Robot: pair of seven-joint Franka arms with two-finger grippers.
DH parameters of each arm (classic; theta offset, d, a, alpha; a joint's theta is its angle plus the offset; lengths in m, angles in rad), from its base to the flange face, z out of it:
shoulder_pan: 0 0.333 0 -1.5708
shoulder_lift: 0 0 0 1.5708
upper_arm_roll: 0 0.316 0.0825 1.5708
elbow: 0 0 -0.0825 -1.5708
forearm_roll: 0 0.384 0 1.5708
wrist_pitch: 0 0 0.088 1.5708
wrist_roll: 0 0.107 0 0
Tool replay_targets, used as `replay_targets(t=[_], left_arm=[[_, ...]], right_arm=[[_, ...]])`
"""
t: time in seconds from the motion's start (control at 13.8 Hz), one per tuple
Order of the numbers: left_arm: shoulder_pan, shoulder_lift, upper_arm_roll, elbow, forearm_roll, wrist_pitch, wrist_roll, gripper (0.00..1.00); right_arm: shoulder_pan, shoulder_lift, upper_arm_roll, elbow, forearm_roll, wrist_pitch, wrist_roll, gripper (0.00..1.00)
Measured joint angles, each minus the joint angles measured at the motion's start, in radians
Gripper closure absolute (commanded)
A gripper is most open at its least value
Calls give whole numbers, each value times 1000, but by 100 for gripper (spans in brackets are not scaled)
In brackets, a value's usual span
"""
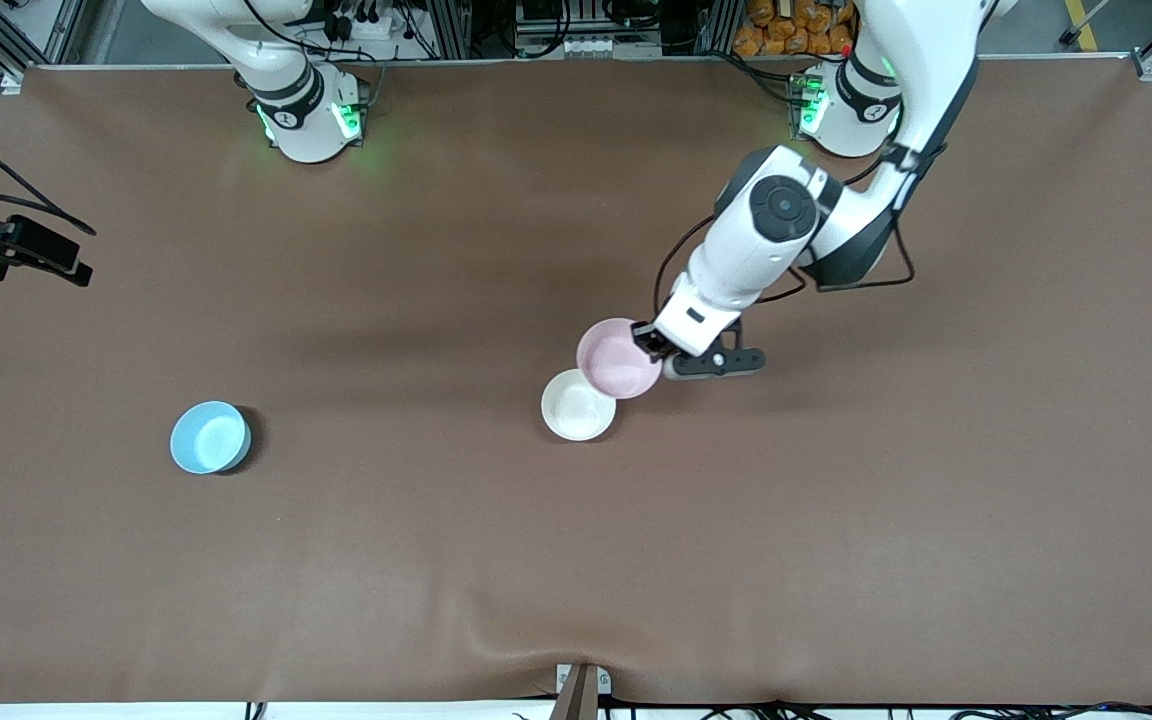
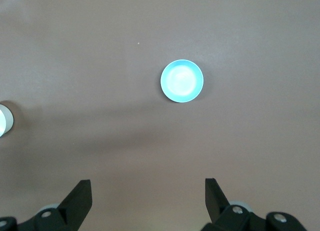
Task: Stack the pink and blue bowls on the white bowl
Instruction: 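Carry the pink bowl with the left gripper over the white bowl, then lower the pink bowl into the white bowl while the right gripper reaches the blue bowl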
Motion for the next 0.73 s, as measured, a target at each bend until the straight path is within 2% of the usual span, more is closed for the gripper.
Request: replay_targets(t=[0.44, 0.73], left_arm=[[-57, 211, 13, 209, 34, 1, 2, 100], [-138, 286, 76, 270, 50, 6, 2, 100]], right_arm=[[-7, 149, -2, -10, -1, 8, 0, 0], [-70, 253, -7, -10, -1, 18, -3, 0]])
